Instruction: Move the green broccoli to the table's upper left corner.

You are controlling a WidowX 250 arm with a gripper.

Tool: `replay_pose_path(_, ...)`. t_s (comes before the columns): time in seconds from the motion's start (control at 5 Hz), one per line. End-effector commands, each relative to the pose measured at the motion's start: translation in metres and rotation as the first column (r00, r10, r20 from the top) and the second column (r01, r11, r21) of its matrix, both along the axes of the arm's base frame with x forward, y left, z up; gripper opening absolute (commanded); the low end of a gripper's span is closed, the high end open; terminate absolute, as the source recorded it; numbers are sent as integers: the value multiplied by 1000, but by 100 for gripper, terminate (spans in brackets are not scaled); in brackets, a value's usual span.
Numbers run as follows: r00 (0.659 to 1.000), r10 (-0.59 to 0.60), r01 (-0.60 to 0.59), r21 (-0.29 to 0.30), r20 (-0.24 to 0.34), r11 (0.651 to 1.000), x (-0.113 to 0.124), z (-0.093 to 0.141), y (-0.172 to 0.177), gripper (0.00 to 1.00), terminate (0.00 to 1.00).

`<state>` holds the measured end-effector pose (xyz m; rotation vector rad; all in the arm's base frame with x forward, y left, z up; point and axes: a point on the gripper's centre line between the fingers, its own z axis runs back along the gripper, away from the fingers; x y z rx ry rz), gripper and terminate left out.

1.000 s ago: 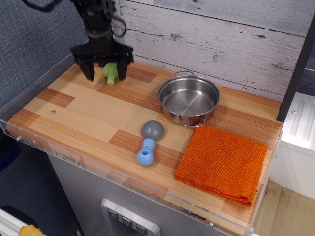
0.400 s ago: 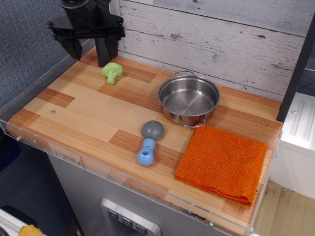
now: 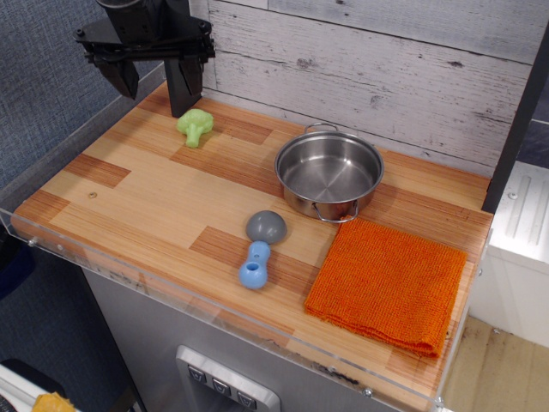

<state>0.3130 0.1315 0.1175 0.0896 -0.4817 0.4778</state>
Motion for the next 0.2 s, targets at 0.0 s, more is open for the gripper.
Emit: replay_pose_path(0.0, 999, -1, 1, 17, 39, 1000, -3, 12, 0, 100, 100)
